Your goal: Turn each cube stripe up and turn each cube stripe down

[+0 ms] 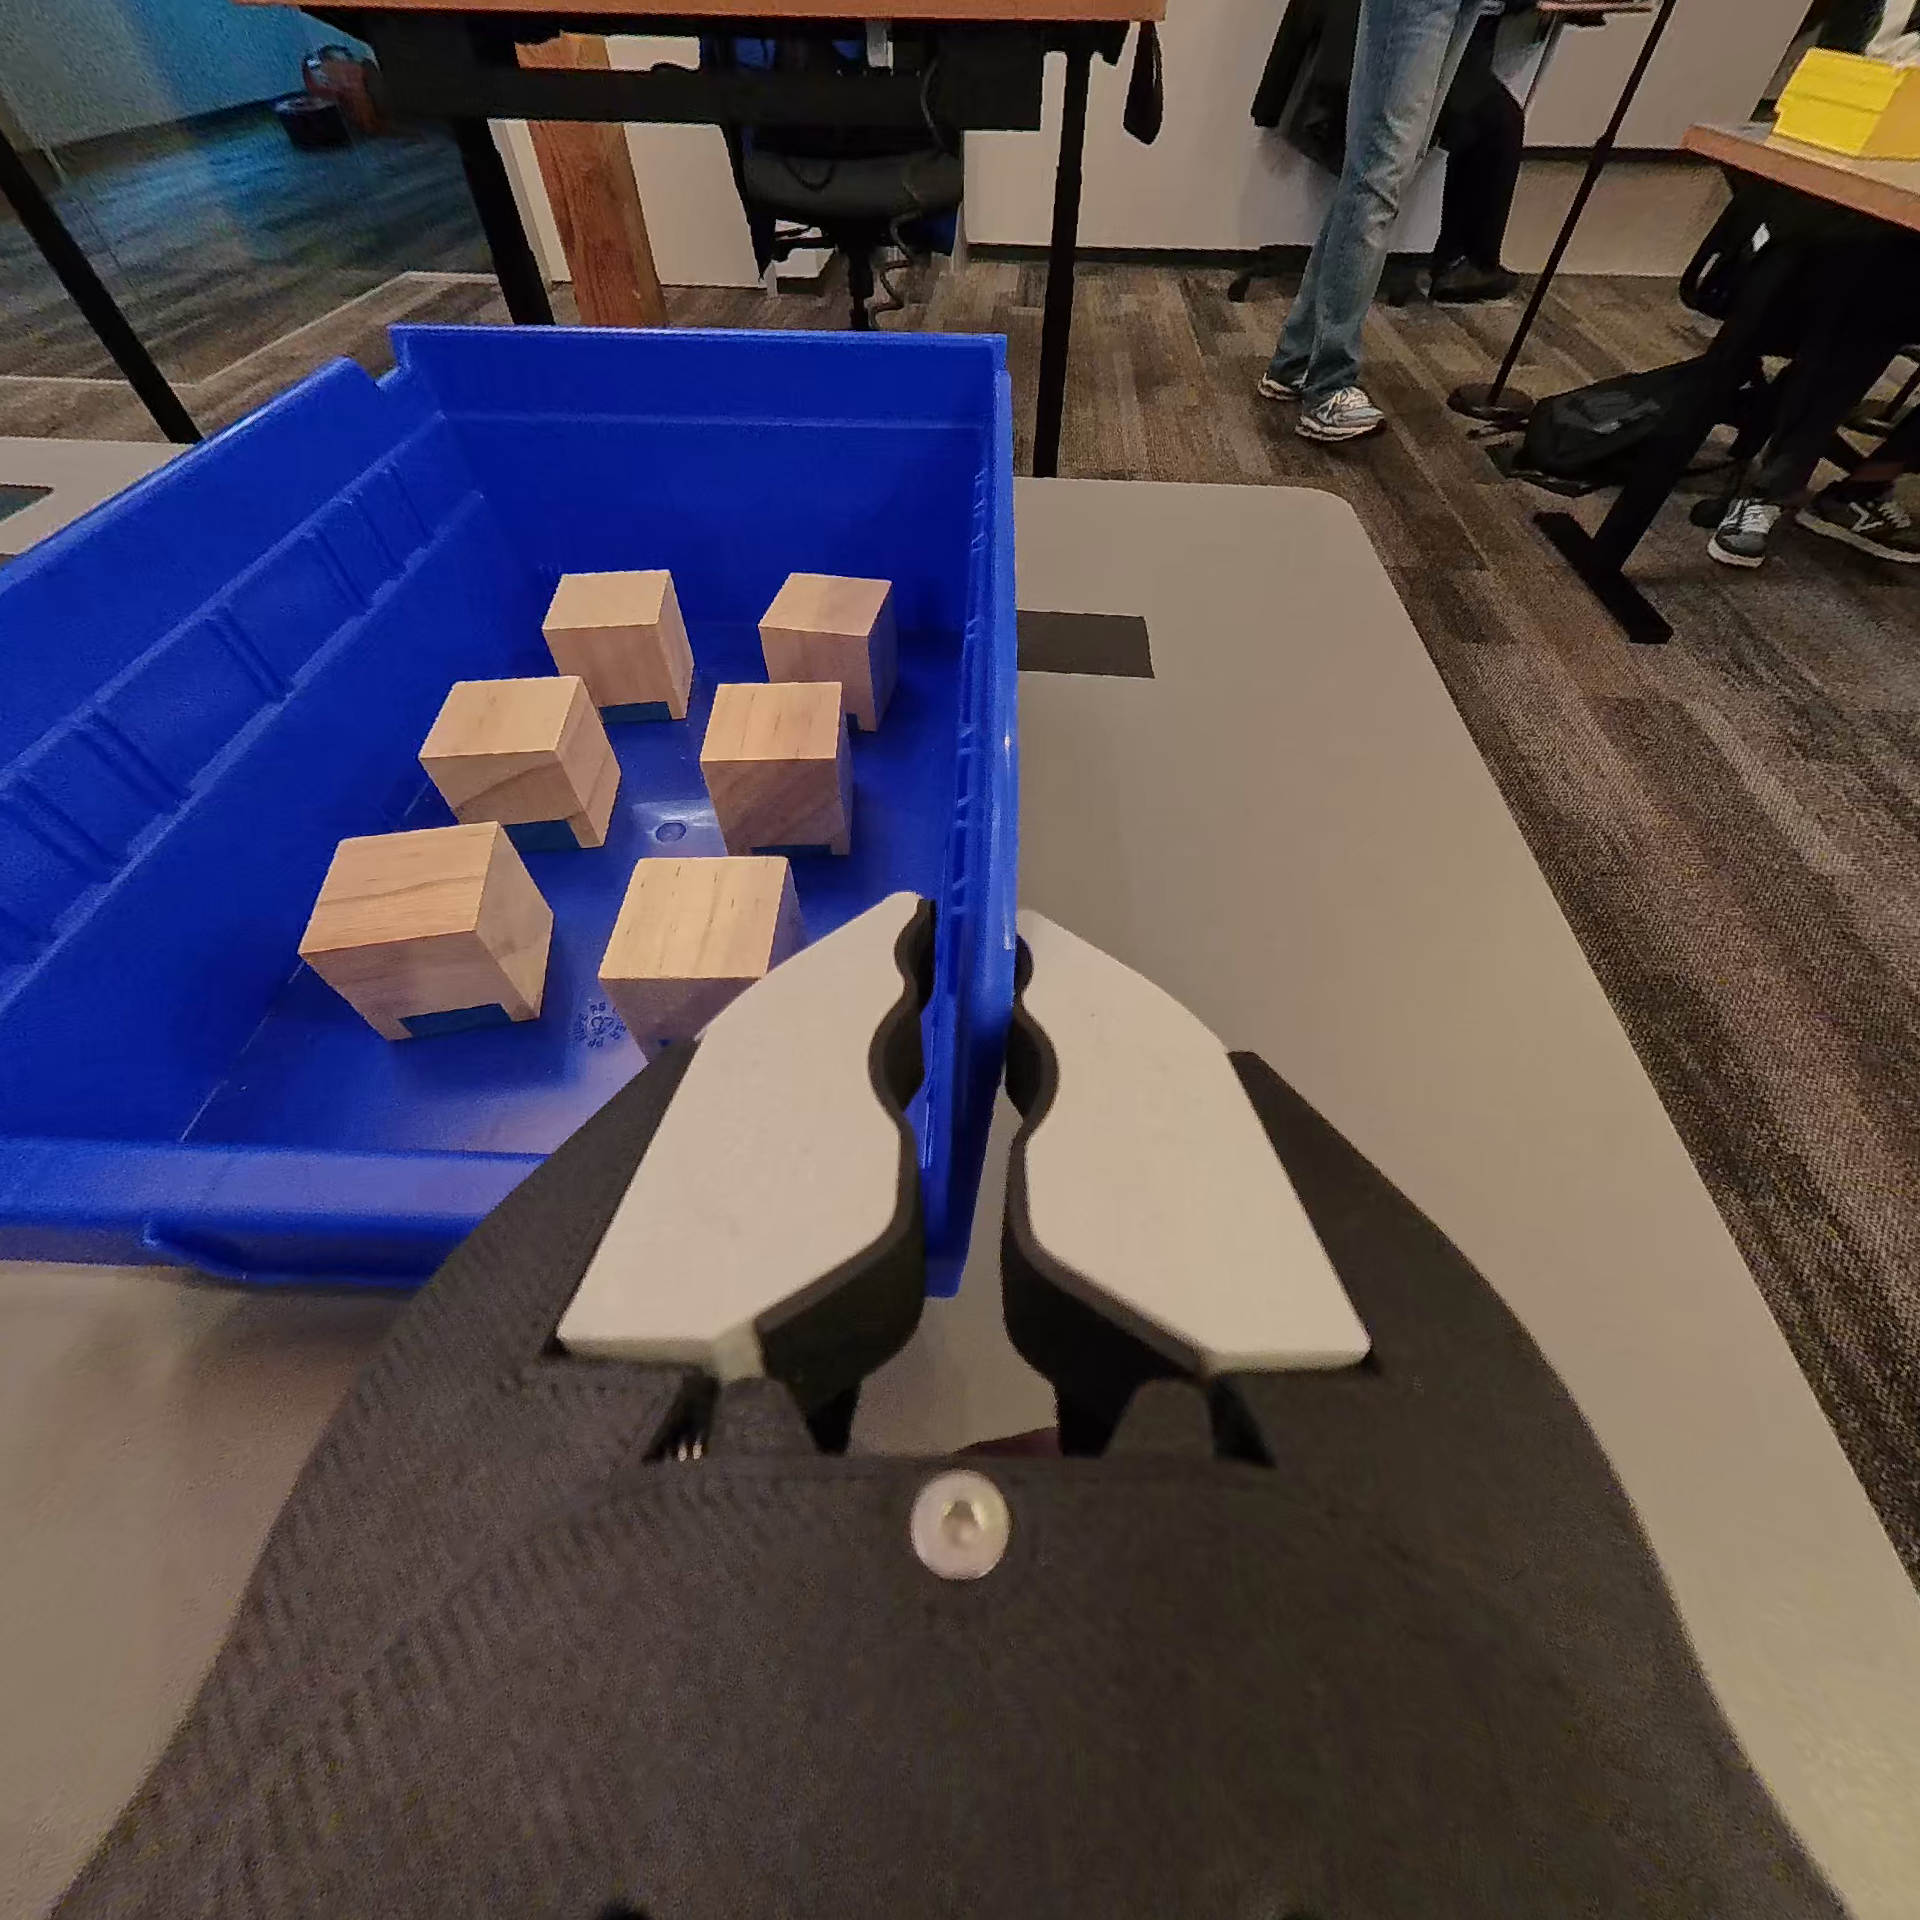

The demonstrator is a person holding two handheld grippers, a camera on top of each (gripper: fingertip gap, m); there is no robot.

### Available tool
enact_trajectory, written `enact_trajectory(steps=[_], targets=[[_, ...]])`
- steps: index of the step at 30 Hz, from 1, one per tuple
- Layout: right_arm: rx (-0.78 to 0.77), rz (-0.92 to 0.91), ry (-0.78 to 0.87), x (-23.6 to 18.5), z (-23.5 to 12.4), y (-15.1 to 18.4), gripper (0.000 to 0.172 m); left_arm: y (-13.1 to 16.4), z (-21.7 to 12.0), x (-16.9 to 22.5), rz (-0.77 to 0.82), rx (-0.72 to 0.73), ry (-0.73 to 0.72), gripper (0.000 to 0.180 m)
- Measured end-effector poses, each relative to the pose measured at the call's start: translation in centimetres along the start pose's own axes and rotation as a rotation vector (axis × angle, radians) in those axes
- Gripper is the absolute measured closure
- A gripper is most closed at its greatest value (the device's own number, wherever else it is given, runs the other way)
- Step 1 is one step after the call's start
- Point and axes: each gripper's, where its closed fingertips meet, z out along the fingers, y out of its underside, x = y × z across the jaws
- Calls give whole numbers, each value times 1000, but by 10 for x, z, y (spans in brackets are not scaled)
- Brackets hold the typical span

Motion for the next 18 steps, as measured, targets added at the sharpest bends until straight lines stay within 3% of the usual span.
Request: enact_trajectory(steps=[18], targets=[[11, -3, -15, -1, 0, -1, 160, 1, 0, 1, -4, -5, 19, 163]])
